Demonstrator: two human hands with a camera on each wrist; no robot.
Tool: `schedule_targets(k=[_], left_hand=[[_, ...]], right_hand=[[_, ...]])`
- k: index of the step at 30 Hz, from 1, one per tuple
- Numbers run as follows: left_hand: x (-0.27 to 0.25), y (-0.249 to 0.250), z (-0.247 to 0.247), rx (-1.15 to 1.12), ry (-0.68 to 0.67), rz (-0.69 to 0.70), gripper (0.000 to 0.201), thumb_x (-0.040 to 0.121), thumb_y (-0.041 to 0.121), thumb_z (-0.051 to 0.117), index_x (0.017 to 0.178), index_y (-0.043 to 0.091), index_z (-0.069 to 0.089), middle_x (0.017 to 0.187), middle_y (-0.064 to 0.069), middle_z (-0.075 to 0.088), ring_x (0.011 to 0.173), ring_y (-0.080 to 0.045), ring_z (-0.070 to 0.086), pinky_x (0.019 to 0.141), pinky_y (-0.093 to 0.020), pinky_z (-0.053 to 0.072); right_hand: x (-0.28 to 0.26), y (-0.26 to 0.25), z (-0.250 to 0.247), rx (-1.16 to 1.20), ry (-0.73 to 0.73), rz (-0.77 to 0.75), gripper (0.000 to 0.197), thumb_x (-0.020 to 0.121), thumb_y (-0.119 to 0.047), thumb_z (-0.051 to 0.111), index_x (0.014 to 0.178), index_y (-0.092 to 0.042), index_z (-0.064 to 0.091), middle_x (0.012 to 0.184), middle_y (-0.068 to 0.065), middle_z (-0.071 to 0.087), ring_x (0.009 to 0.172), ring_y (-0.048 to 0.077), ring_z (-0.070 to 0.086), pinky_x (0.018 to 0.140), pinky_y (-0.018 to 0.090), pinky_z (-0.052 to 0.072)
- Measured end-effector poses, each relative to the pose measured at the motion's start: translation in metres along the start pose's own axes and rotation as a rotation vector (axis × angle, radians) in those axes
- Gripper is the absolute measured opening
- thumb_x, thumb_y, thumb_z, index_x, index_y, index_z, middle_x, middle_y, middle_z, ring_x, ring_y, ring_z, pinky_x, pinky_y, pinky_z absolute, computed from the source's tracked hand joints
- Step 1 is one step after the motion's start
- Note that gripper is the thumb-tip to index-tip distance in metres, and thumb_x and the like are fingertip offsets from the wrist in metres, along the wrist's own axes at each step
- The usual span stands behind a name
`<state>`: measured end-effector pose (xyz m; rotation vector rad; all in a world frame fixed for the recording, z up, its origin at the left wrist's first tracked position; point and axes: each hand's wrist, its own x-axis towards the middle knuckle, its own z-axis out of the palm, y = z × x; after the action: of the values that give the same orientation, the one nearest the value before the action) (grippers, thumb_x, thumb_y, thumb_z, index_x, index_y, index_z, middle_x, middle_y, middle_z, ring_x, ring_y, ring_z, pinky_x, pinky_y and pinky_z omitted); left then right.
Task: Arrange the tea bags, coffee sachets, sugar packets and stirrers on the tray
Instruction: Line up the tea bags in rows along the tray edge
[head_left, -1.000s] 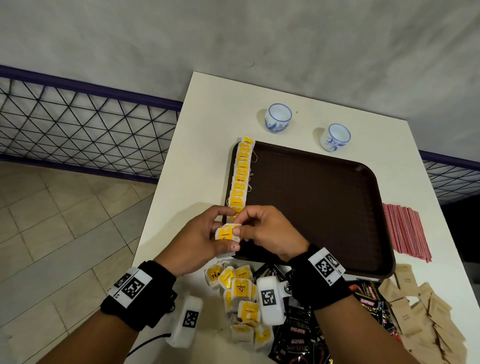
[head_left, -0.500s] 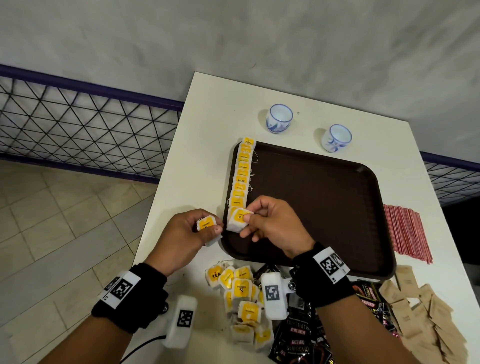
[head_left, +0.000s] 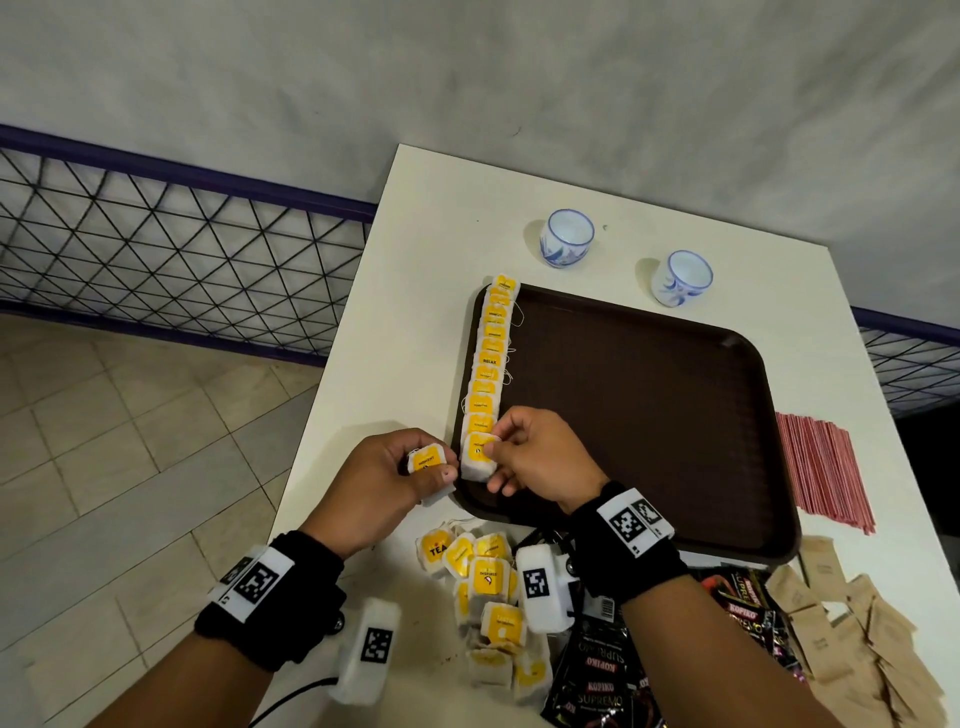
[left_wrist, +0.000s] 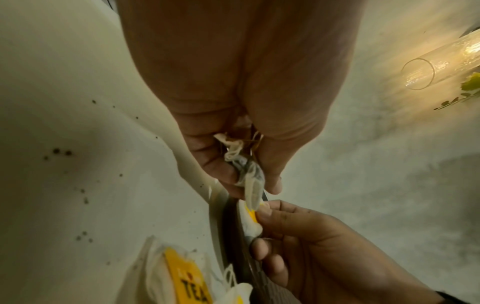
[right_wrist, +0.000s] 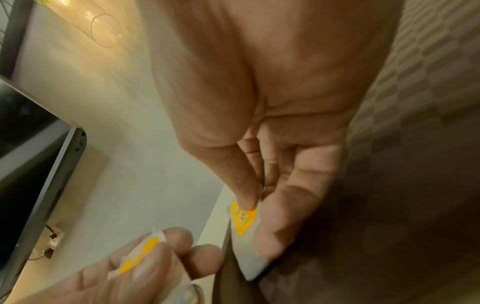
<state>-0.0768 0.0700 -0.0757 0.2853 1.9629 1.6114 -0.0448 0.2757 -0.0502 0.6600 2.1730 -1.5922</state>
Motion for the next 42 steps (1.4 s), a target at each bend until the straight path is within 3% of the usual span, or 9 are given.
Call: schedule_targets(k=[8, 18, 22, 24, 30, 34, 36, 39, 42], left_hand=[[0.0, 0.004, 0.002, 0.042, -0.031, 0.013, 0.006, 0.087, 0.012, 0.078, 0.09, 0.017, 0.077, 0.087, -0.008, 0.074, 0.074, -0.009, 0.066, 0.069, -0.022, 0.052], [0.002, 0.002, 0.005, -0.012, -0.038, 0.001, 0.011, 0.084, 0.007, 0.08, 0.089, 0.016, 0.077, 0.087, -0.009, 0.075, 0.077, -0.014, 0.069, 0.071, -0.029, 0.056], [0.003, 0.004, 0.006, -0.02, -0.049, -0.006, 0.015, 0.082, 0.005, 0.081, 0.092, 0.017, 0.078, 0.088, -0.009, 0.075, 0.077, -0.013, 0.07, 0.069, -0.022, 0.054], [0.004, 0.007, 0.007, -0.026, -0.045, -0.003, 0.024, 0.08, 0.003, 0.083, 0.097, 0.018, 0.076, 0.091, -0.008, 0.075, 0.077, -0.01, 0.069, 0.07, -0.022, 0.054], [0.007, 0.017, 0.012, -0.03, -0.06, -0.009, 0.047, 0.074, 0.005, 0.088, 0.11, 0.027, 0.067, 0.075, 0.002, 0.072, 0.07, -0.009, 0.065, 0.068, -0.026, 0.054], [0.007, 0.02, 0.012, -0.011, -0.092, 0.014, 0.045, 0.073, 0.009, 0.089, 0.109, 0.027, 0.069, 0.088, -0.003, 0.076, 0.081, -0.018, 0.072, 0.081, -0.039, 0.059], [0.006, 0.019, 0.011, -0.01, -0.085, 0.008, 0.039, 0.074, 0.007, 0.088, 0.104, 0.024, 0.071, 0.093, -0.002, 0.078, 0.088, -0.019, 0.074, 0.084, -0.037, 0.059], [0.005, 0.018, 0.009, 0.007, -0.07, 0.005, 0.027, 0.077, 0.007, 0.086, 0.096, 0.021, 0.073, 0.09, -0.004, 0.078, 0.08, -0.013, 0.072, 0.071, -0.027, 0.054], [0.003, 0.017, 0.009, 0.002, -0.077, 0.0, 0.02, 0.079, 0.007, 0.084, 0.092, 0.018, 0.074, 0.089, -0.004, 0.078, 0.074, -0.009, 0.07, 0.064, -0.018, 0.05]], right_hand=[[0.011, 0.0, 0.005, -0.085, 0.068, 0.018, 0.007, 0.093, -0.006, 0.063, 0.091, -0.009, 0.057, 0.067, 0.015, 0.068, 0.058, 0.032, 0.071, 0.05, 0.031, 0.054], [0.004, -0.004, 0.007, -0.085, 0.153, 0.042, 0.013, 0.092, -0.011, 0.067, 0.097, -0.008, 0.056, 0.07, 0.01, 0.069, 0.054, 0.024, 0.069, 0.049, 0.03, 0.055], [-0.004, -0.004, 0.002, -0.223, 0.226, -0.139, 0.012, 0.086, -0.024, 0.074, 0.092, -0.021, 0.064, 0.081, 0.0, 0.067, 0.071, 0.01, 0.065, 0.068, 0.029, 0.054], [-0.011, -0.008, 0.001, -0.157, 0.13, -0.253, 0.011, 0.085, -0.021, 0.077, 0.093, -0.021, 0.069, 0.081, 0.0, 0.065, 0.07, 0.005, 0.058, 0.071, 0.028, 0.05], [-0.02, -0.013, 0.006, -0.119, -0.02, -0.292, 0.01, 0.084, -0.011, 0.078, 0.093, -0.009, 0.074, 0.09, 0.008, 0.07, 0.061, -0.003, 0.055, 0.064, 0.016, 0.044], [-0.019, -0.012, 0.006, -0.113, 0.037, -0.27, 0.005, 0.083, -0.011, 0.077, 0.084, -0.012, 0.072, 0.084, 0.004, 0.072, 0.068, 0.015, 0.065, 0.068, 0.034, 0.055], [-0.019, -0.012, 0.003, -0.059, 0.065, -0.253, 0.006, 0.084, -0.01, 0.075, 0.084, -0.009, 0.07, 0.078, 0.009, 0.07, 0.064, 0.02, 0.064, 0.066, 0.038, 0.055], [-0.023, -0.015, 0.0, 0.006, 0.049, -0.224, 0.009, 0.089, -0.003, 0.07, 0.091, 0.003, 0.064, 0.066, 0.01, 0.064, 0.051, 0.011, 0.058, 0.05, 0.02, 0.044], [-0.026, -0.016, 0.001, 0.042, 0.017, -0.207, 0.01, 0.092, 0.0, 0.065, 0.095, 0.008, 0.059, 0.067, 0.016, 0.063, 0.048, 0.011, 0.057, 0.045, 0.017, 0.04]])
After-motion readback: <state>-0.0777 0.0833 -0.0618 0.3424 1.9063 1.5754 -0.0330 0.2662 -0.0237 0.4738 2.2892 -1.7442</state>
